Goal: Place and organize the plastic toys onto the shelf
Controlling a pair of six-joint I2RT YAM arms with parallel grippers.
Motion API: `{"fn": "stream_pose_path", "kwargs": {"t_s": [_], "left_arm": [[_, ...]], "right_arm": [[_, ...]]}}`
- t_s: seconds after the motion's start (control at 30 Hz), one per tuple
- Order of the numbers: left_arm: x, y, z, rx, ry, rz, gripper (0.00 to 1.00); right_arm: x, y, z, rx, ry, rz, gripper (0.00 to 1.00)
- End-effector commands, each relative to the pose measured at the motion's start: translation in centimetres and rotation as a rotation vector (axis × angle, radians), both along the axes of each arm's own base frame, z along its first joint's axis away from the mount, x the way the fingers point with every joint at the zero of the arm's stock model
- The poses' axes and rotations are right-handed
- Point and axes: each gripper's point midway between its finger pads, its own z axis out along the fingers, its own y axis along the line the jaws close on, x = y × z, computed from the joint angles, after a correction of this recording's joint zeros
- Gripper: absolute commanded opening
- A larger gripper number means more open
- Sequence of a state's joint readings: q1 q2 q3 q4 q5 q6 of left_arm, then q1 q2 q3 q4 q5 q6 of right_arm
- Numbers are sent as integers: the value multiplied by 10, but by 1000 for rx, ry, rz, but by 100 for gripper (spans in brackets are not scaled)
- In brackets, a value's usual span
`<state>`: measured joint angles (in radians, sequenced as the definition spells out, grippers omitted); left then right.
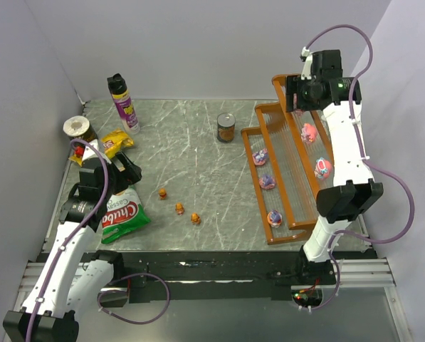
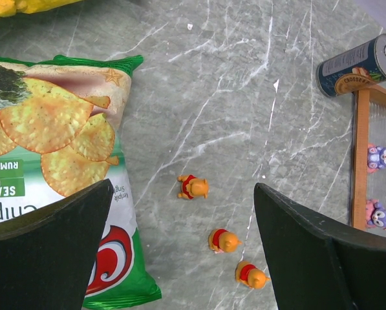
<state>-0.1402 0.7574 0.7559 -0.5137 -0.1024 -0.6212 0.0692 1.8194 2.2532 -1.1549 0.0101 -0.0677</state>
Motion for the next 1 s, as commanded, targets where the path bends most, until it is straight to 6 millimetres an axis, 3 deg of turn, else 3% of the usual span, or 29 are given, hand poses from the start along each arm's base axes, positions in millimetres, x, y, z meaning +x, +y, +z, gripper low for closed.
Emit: {"fn": "stream_pose_path", "kwargs": {"t_s": [0.0,0.3,0.5,0.73,0.97], "left_arm": [[6,-1,13,-4,-46,-13,96],[6,-1,13,-3,-46,-14,96],[6,-2,14,-7,-49,-16,96],[6,-3,13,-11,-47,-20,96],[6,-4,14,-14,-51,-25,96]], "right_arm": [[-8,10,39,57,-152,24,85],[-27,12,80,99,-278,16,90],[-50,18,107,133,-351,52,91],[-81,51,119,180,-400,172,91],[-132,96,126,238,-473,301,91]]}}
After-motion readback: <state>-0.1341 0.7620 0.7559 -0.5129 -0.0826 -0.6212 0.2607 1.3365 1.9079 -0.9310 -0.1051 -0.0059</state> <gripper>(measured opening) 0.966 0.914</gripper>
